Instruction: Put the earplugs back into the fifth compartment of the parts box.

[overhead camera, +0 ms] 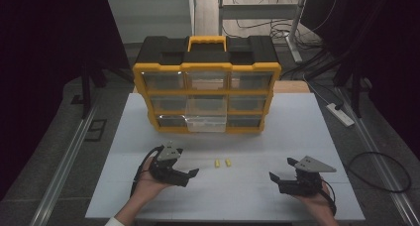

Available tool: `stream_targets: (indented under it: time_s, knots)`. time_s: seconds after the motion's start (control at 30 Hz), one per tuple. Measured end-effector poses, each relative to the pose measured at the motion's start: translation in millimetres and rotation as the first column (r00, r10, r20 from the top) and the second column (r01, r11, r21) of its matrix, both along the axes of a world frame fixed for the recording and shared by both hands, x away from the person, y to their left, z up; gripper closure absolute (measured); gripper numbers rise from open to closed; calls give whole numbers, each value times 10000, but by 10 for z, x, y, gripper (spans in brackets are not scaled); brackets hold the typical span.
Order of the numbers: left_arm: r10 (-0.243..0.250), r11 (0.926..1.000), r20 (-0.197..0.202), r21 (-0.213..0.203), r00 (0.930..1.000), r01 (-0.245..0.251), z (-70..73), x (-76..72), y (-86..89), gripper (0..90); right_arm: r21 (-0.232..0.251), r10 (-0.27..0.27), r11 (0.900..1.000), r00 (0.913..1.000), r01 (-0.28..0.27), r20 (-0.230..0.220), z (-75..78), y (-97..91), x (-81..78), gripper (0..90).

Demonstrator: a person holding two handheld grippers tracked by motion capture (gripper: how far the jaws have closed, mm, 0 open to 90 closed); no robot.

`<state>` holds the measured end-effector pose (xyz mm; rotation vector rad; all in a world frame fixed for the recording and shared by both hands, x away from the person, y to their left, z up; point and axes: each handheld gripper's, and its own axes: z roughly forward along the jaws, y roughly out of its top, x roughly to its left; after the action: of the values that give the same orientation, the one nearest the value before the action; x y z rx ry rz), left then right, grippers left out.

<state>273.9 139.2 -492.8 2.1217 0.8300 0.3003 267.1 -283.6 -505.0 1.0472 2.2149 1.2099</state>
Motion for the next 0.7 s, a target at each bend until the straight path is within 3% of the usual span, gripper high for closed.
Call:
stream_targets:
  time_s: [0.57,0.7]
  knots:
    - [-739,9948,-295,684,9968,758,-27,262,-417,99,-7,28,10000,10000,-28,42,1,2,0,149]
    - [-1004,9901,-497,939,9937,1047,-73,324,-552,106,-16,63,10000,10000,-62,33,0,8,-2,149]
